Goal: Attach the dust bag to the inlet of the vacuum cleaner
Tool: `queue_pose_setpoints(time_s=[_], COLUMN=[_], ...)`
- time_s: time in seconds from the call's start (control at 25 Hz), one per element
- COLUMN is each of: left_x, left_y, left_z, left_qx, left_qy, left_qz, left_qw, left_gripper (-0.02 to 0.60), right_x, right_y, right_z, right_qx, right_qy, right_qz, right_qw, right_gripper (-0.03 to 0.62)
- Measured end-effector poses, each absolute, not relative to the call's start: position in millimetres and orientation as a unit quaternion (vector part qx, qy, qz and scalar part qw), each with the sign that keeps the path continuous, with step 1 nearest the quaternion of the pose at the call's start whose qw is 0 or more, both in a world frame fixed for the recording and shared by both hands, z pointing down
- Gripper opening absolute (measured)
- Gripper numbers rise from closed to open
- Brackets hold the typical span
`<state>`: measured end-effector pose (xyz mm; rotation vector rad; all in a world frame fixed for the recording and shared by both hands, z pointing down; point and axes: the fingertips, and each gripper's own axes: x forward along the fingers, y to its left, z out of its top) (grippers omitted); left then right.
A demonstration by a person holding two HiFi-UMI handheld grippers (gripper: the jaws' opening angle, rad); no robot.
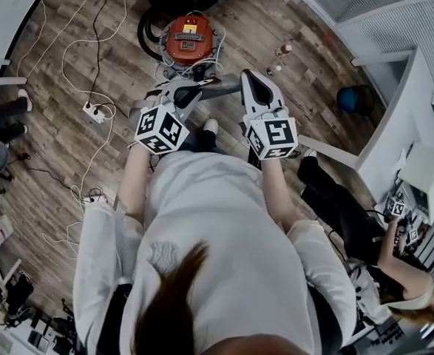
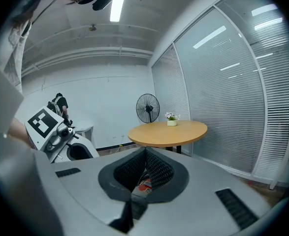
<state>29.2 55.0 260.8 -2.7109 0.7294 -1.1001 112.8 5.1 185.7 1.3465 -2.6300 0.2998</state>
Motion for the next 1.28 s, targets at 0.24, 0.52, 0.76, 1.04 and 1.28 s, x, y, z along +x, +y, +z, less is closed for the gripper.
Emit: queue_pose_setpoints(time_s=[0.24, 0.52, 0.76, 1.04, 1.28], left_x=[24.5, 9.7, -14.2, -33.8, -47.5], left_y=[45.7, 26.0, 6.6, -5.1, -25.7], left_z=[263.5, 266.8, 264.0, 272.1, 271.4], left_qx=[-0.899, -0.909, -0.917, -0.92, -0.928], left_qy=[0.222, 0.198, 0.16, 0.124, 0.131], left_qz=[-0.372, -0.361, -0.361, -0.367, -0.346], left_qw=[0.07, 0.06, 0.062, 0.067, 0.051], left_gripper=[0.037, 0.037, 0.037, 0.037, 0.037], right_x=[118.6, 116.8, 97.6, 82.5, 61.7], right_y=[-3.7, -23.1, -39.4, -45.9, -51.9], right_z=[186.6, 179.4, 172.3, 171.4, 180.5], right_qx=[0.464, 0.494, 0.514, 0.535, 0.528], right_qy=[-0.875, -0.859, -0.847, -0.834, -0.837], right_qz=[0.107, 0.104, 0.101, 0.096, 0.094], right_qw=[0.087, 0.09, 0.091, 0.093, 0.106], right_gripper=[0.005, 0.005, 0.005, 0.005, 0.005])
